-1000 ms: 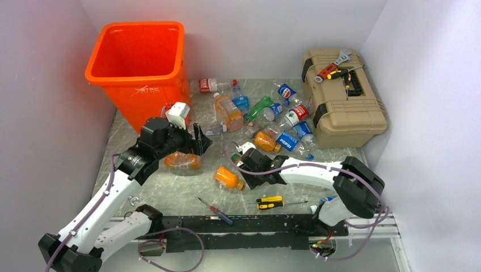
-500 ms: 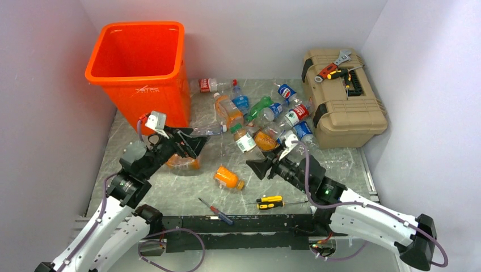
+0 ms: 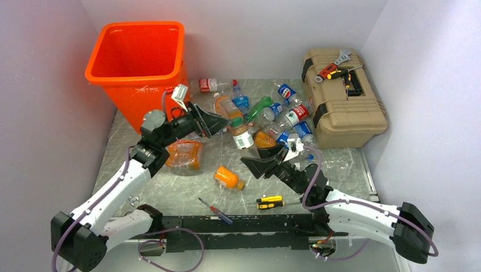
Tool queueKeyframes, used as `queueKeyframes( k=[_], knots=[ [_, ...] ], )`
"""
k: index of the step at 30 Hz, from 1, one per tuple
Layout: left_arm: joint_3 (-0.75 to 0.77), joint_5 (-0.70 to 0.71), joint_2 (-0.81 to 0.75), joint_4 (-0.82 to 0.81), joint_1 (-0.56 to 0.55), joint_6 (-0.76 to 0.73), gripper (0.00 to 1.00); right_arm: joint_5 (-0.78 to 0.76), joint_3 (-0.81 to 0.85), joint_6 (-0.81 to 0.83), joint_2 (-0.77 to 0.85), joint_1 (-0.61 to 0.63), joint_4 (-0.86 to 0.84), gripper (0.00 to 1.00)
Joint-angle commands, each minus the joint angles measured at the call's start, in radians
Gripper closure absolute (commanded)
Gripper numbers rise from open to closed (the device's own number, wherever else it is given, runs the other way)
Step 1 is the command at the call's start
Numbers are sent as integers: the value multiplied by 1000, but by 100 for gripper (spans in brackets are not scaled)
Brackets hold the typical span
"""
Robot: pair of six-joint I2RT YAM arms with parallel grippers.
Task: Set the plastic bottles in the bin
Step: Pick up the plastic bottle at the center of the board.
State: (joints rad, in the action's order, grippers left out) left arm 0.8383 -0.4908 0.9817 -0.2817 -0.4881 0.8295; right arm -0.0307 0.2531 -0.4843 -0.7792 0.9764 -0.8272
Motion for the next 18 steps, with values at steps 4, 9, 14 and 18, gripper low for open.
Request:
queueKeyframes(
  k=[4, 9, 14, 18],
  knots=[
    [29, -133, 42, -107, -13, 52, 2, -16, 15, -23, -91, 26, -242, 62],
    [46, -148, 59, -65, -28, 15, 8, -9, 42, -6, -134, 38, -241, 62],
    [52, -160, 68, -63, -42, -4, 24, -19, 51, 3, -149, 47, -223, 62],
    [57, -159, 75, -58, -51, -11, 22, -18, 57, 10, -143, 48, -187, 61]
  ],
)
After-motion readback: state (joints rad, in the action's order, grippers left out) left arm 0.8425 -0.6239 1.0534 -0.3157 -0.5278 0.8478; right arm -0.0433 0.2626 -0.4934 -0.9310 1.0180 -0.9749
